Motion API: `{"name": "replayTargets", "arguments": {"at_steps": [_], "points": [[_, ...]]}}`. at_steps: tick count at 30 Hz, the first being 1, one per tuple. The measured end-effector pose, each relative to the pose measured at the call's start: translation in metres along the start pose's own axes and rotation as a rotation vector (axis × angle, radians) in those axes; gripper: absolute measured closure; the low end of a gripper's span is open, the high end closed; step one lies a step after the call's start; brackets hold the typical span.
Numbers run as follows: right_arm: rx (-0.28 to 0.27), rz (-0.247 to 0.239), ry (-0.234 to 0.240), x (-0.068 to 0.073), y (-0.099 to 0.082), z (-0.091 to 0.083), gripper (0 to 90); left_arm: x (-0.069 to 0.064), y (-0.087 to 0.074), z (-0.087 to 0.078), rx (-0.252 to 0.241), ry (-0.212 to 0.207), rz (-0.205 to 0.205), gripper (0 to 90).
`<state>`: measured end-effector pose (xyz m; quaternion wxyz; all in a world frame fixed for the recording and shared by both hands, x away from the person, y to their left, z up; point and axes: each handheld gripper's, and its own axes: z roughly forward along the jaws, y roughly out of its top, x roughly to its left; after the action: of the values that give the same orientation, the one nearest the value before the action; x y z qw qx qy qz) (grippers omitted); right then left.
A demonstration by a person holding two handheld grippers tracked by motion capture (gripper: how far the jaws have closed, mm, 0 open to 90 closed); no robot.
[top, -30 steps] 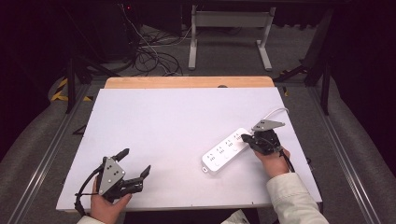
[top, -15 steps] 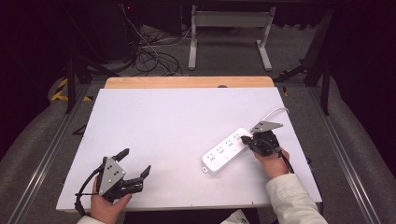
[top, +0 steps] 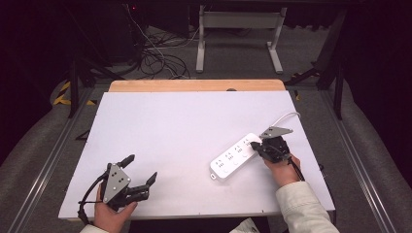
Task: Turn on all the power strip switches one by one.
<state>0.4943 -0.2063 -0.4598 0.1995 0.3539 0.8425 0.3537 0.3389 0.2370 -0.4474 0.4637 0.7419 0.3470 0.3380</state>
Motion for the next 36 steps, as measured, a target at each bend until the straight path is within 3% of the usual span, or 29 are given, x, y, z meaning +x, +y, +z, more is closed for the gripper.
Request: {"name": "replayTargets", "arguments": {"at_steps": [25,30,31,34,36], "points": [[0.049,0.005,-0.032,0.005,0.005,0.002,90.0,0.0,0.0,0.0,-0.003,0.0,0.004,14.8],[0.019,0.027,-0.026,0.003,0.002,0.0,90.0,0.001,0.0,-0.001,-0.004,0.003,0.0,14.8],[0.018,0.03,-0.043,0.002,0.003,-0.001,90.0,0.001,0.0,-0.001,-0.003,0.002,0.002,14.8],[-0.07,0.098,-0.003,-0.004,-0.001,-0.009,90.0,0.002,0.0,-0.001,-0.001,0.0,-0.006,14.8],[-0.089,0.091,0.006,-0.002,0.001,-0.014,90.0,0.002,0.0,-0.001,-0.002,0.0,-0.009,14.8]]}}
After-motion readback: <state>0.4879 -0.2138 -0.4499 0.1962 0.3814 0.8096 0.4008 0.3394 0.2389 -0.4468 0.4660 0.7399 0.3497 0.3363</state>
